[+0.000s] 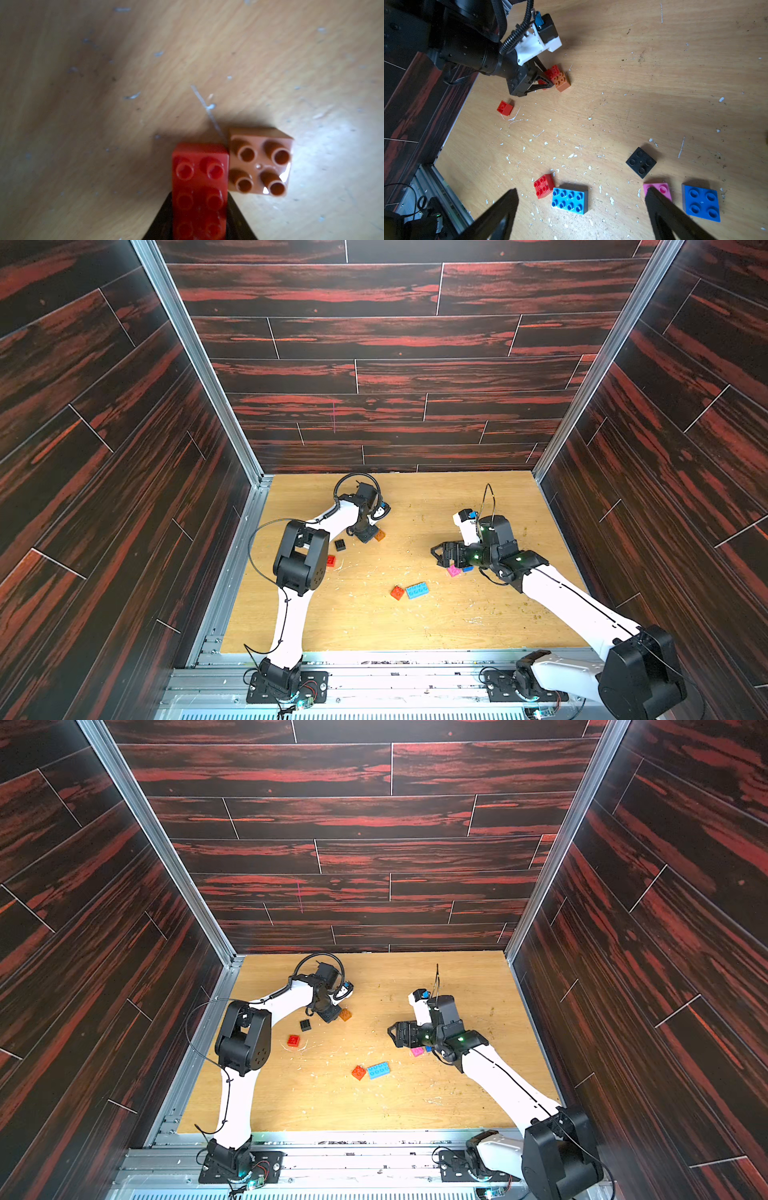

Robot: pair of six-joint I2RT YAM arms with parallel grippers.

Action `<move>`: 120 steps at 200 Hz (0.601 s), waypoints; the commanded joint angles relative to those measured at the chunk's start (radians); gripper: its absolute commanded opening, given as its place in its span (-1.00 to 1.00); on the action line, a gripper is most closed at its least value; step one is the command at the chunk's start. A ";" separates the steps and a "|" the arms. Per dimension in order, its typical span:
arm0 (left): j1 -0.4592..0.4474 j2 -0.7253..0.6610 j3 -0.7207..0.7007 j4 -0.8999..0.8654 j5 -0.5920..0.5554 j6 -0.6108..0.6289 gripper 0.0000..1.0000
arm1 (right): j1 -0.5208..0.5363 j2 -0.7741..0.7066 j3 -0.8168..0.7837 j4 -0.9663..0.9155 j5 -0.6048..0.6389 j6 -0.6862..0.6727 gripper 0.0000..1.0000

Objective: Assemble the letter v with lego
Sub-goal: Move the lego brick at the center of the board, then place the lego brick at the center of the board.

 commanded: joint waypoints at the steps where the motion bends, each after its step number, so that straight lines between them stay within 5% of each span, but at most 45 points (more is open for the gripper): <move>1: -0.024 -0.017 0.013 -0.064 0.088 0.037 -0.43 | 0.005 0.016 0.007 0.011 0.007 0.004 0.96; 120: 0.023 -0.008 0.000 -0.005 0.032 0.022 -0.36 | 0.006 0.032 -0.002 0.022 -0.024 0.014 0.96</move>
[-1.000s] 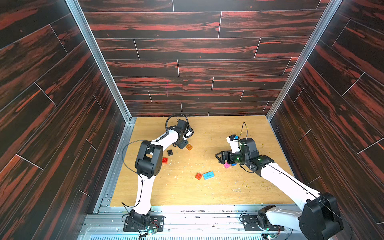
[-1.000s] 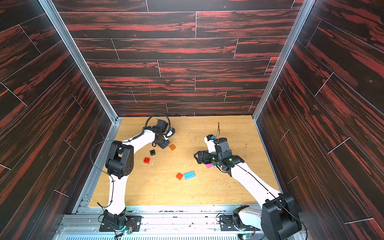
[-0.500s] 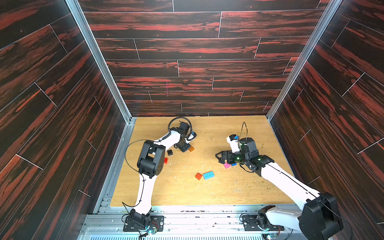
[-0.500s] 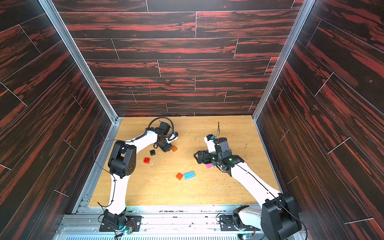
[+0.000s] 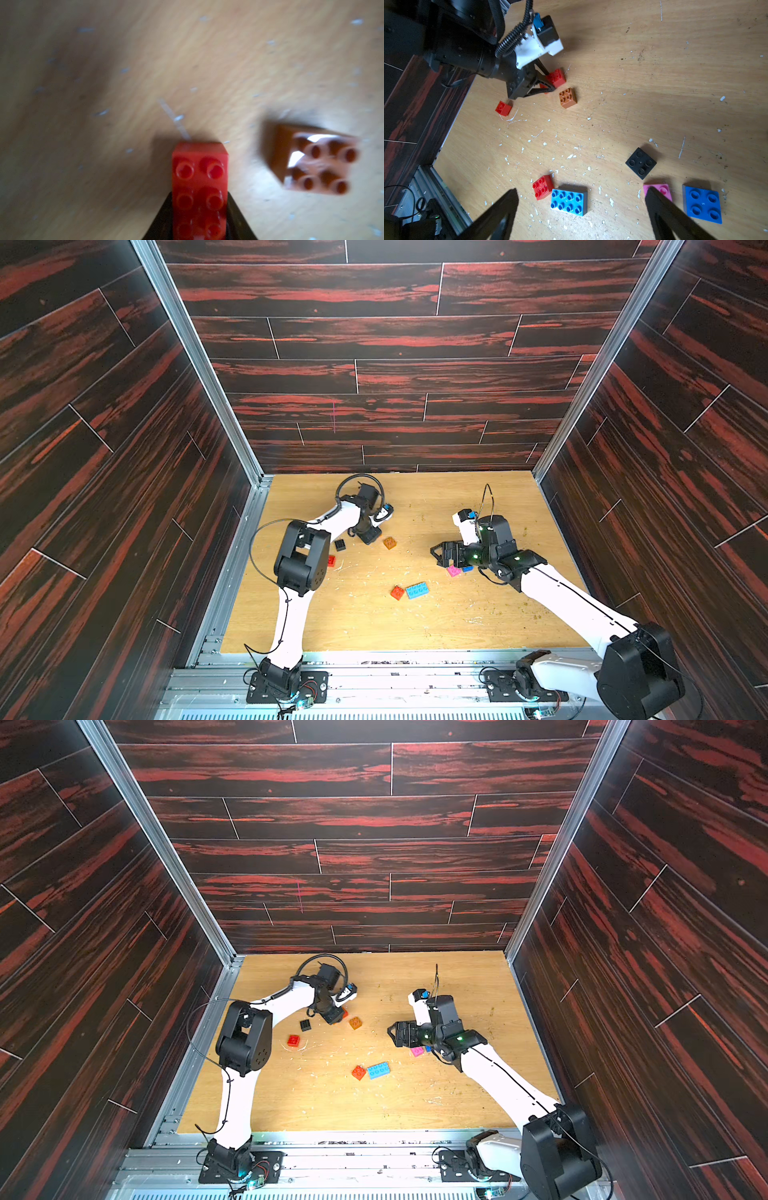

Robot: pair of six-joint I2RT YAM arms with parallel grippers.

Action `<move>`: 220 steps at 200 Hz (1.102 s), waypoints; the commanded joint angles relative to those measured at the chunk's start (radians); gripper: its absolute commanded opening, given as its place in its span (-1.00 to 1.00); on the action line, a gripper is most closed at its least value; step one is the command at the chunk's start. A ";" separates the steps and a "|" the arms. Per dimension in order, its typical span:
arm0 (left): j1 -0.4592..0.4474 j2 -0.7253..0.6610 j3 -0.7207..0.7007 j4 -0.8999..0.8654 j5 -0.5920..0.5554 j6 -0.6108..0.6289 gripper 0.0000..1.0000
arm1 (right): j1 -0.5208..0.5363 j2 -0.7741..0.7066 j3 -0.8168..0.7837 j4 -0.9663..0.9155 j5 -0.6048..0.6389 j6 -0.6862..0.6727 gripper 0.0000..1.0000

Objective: Assemble the letter v with lego
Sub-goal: Place the lego brick at the center of the board.

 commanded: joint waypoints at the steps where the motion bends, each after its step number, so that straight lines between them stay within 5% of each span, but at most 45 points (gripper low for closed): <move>1: 0.007 -0.007 0.007 -0.021 -0.019 0.001 -0.36 | 0.005 0.019 -0.002 0.013 -0.022 0.010 0.96; 79: 0.007 0.009 0.060 -0.052 -0.030 -0.066 -0.02 | 0.008 0.018 0.015 0.003 -0.035 0.004 0.97; 121: 0.007 -0.004 0.124 -0.077 -0.149 -0.243 0.17 | 0.012 0.031 0.030 -0.004 -0.076 -0.001 0.97; 174: 0.009 -0.285 -0.150 0.075 -0.328 -0.552 0.73 | 0.069 0.079 0.077 -0.007 -0.112 -0.032 0.97; 220: 0.011 -0.479 -0.382 0.119 -0.438 -0.635 0.84 | 0.122 0.129 0.119 0.008 -0.120 -0.033 0.97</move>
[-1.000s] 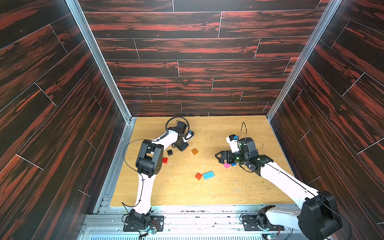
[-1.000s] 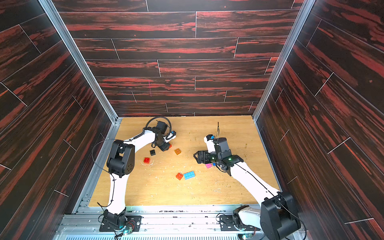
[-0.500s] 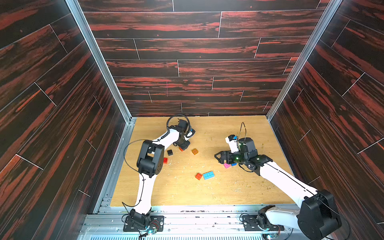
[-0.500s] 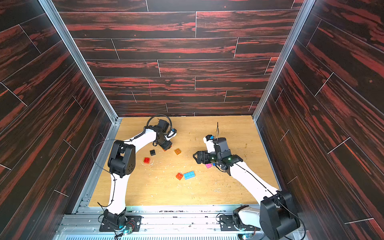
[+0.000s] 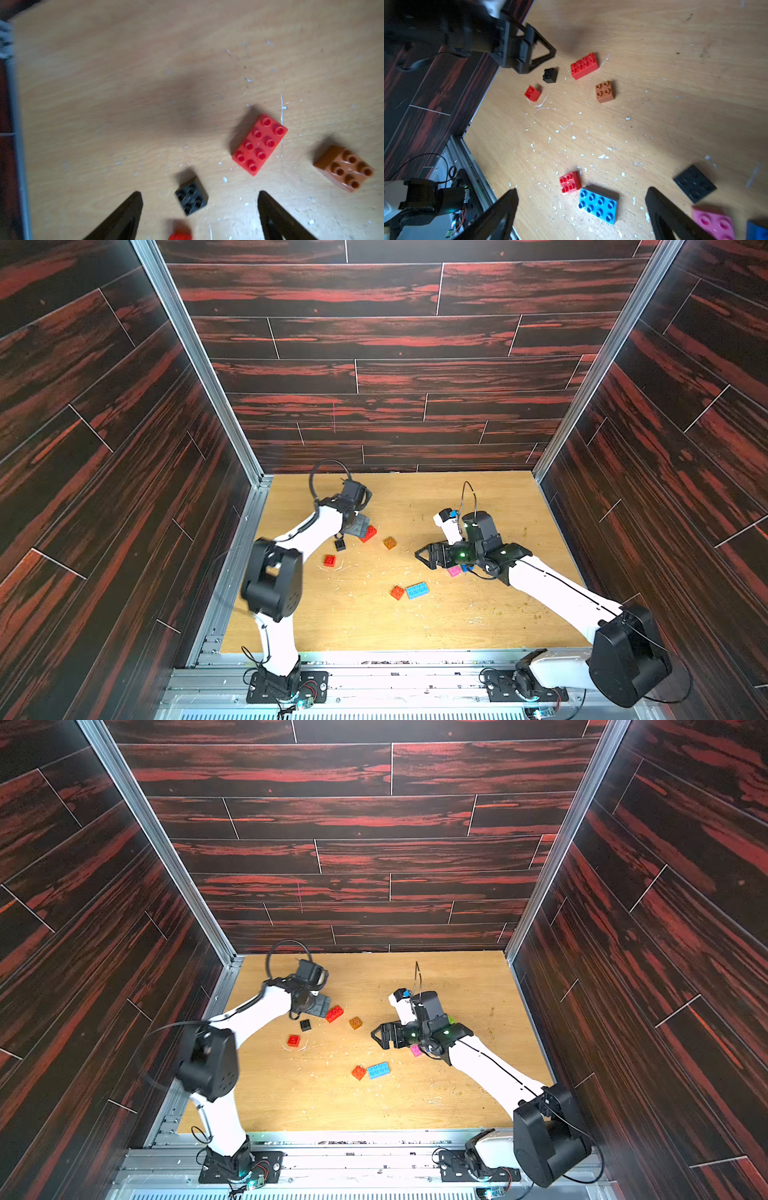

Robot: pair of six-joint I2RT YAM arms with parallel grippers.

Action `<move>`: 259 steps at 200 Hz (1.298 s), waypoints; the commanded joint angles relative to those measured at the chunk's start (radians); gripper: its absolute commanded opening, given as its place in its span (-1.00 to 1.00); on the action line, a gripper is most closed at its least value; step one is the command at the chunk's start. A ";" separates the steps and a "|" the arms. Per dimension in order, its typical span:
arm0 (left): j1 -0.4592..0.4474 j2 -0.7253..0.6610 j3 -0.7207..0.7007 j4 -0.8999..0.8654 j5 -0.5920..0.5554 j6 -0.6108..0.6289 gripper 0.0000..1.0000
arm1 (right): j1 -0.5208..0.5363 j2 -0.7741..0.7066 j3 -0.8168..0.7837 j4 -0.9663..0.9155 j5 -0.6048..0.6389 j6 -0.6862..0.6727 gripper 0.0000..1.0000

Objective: Assemble the letter v with lego
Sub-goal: Place the lego brick at the center of the board, then pick up the lego brick from the center of the board.

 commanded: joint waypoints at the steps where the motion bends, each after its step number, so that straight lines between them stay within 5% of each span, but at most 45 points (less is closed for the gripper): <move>1: 0.005 -0.076 -0.077 0.002 -0.101 -0.077 0.85 | 0.027 0.023 0.030 0.004 -0.020 -0.011 0.97; 39: 0.007 -0.138 -0.155 -0.091 -0.144 -0.087 0.85 | 0.044 0.036 0.038 0.016 -0.027 -0.010 0.97; 133: 0.020 -0.245 -0.312 -0.107 -0.158 -0.349 0.85 | 0.139 0.205 0.163 -0.034 0.058 -0.034 0.95; 185: 0.116 -0.401 -0.444 -0.068 -0.149 -0.531 0.88 | 0.220 0.352 0.317 -0.096 0.121 -0.037 0.81; 259: 0.325 -0.612 -0.590 -0.048 0.043 -0.634 1.00 | 0.323 0.588 0.597 -0.175 0.162 -0.209 0.82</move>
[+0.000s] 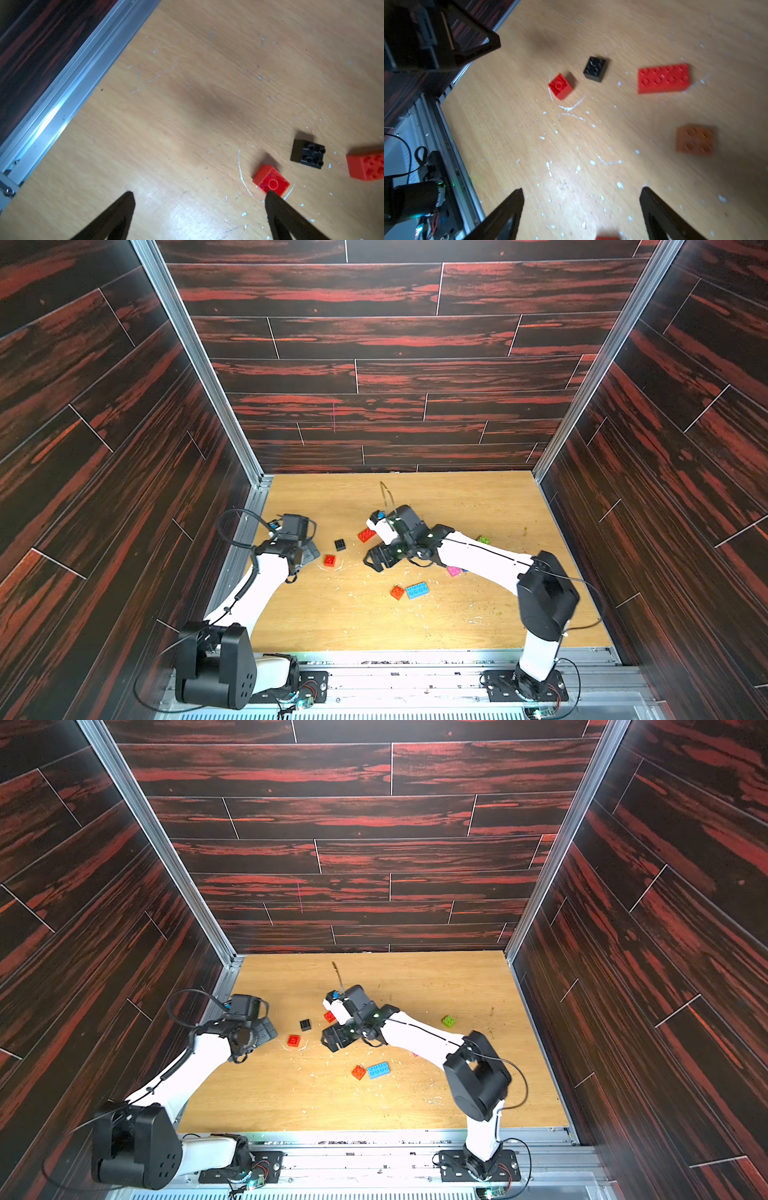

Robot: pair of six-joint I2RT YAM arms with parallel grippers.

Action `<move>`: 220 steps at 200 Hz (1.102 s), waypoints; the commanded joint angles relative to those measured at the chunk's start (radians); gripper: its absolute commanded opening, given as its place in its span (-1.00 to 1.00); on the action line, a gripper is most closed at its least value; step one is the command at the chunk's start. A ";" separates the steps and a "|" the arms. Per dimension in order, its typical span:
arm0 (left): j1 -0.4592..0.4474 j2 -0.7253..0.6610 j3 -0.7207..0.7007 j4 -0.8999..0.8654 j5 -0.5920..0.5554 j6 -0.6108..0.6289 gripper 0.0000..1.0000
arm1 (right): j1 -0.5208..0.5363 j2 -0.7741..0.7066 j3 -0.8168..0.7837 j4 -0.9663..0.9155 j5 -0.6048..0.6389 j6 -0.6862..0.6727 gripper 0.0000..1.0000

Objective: Assemble the letter v with lego
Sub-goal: Pick up the lego brick from the center of the board.

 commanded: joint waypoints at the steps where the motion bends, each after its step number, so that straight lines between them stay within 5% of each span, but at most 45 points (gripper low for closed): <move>1: 0.038 -0.073 -0.057 0.005 0.072 -0.061 1.00 | 0.007 0.076 0.079 -0.045 -0.002 -0.097 0.81; 86: 0.180 -0.203 -0.131 0.072 0.199 -0.119 1.00 | 0.112 0.374 0.429 -0.106 0.025 -0.337 0.80; 220: 0.303 -0.202 -0.145 0.125 0.343 -0.121 1.00 | 0.148 0.616 0.715 -0.182 0.038 -0.425 0.60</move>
